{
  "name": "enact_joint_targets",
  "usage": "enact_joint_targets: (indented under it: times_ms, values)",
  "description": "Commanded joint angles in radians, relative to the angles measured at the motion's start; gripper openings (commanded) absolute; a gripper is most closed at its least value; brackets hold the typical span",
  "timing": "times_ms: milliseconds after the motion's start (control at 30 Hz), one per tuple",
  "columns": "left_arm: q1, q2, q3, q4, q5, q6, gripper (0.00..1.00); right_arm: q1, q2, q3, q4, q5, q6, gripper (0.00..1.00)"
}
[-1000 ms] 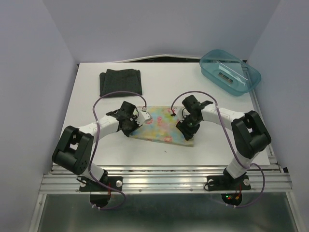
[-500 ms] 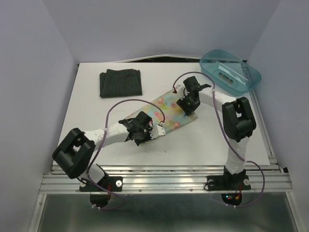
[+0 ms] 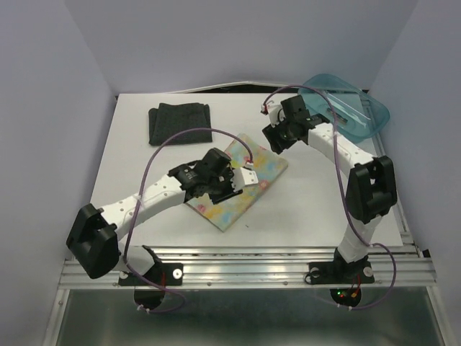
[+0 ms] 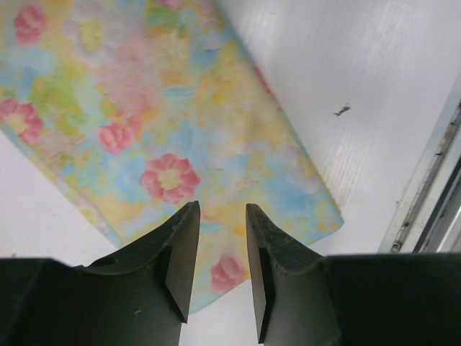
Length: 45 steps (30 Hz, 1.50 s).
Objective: Fold and stack the skirts
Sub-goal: Fold the skirt
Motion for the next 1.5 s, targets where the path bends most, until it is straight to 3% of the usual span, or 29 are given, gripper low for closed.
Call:
enact_joint_targets:
  times_ms: [0,100,267,567,700,867,1033,1233,1267,1467]
  values:
    - [0.138,-0.03,0.017,-0.062,-0.018,0.045,0.43,0.001,-0.107,-0.058,-0.047,-0.164,0.116,0.6]
    - [0.227,-0.003,0.0,-0.045,-0.04,0.076,0.42,0.001,-0.13,-0.134,-0.044,-0.224,0.156,0.6]
    - [0.248,0.028,-0.115,0.033,-0.112,0.189,0.39,0.001,-0.087,-0.224,-0.025,-0.289,0.227,0.59]
    - [0.236,0.116,-0.238,0.106,-0.113,0.248,0.35,0.001,0.053,-0.263,0.056,-0.136,0.264,0.54]
    - [0.177,0.125,-0.258,0.096,-0.1,0.245,0.34,-0.009,0.108,-0.215,0.061,-0.066,0.232,0.52]
    - [0.007,0.128,-0.238,0.078,-0.043,0.147,0.33,-0.058,0.151,-0.106,0.055,-0.008,0.187,0.52]
    - [-0.025,0.146,-0.157,0.055,0.008,0.055,0.38,-0.069,0.14,-0.031,0.012,0.029,0.116,0.52]
    - [-0.028,0.012,-0.111,0.018,-0.047,0.065,0.52,-0.069,0.021,0.033,-0.085,-0.107,0.136,0.56]
    - [-0.032,-0.008,-0.114,0.018,-0.061,0.071,0.55,-0.069,-0.018,0.035,-0.109,-0.187,0.141,0.56]
    - [-0.109,-0.101,-0.164,0.058,-0.127,0.107,0.58,-0.022,-0.102,-0.043,-0.131,-0.462,0.231,0.56]
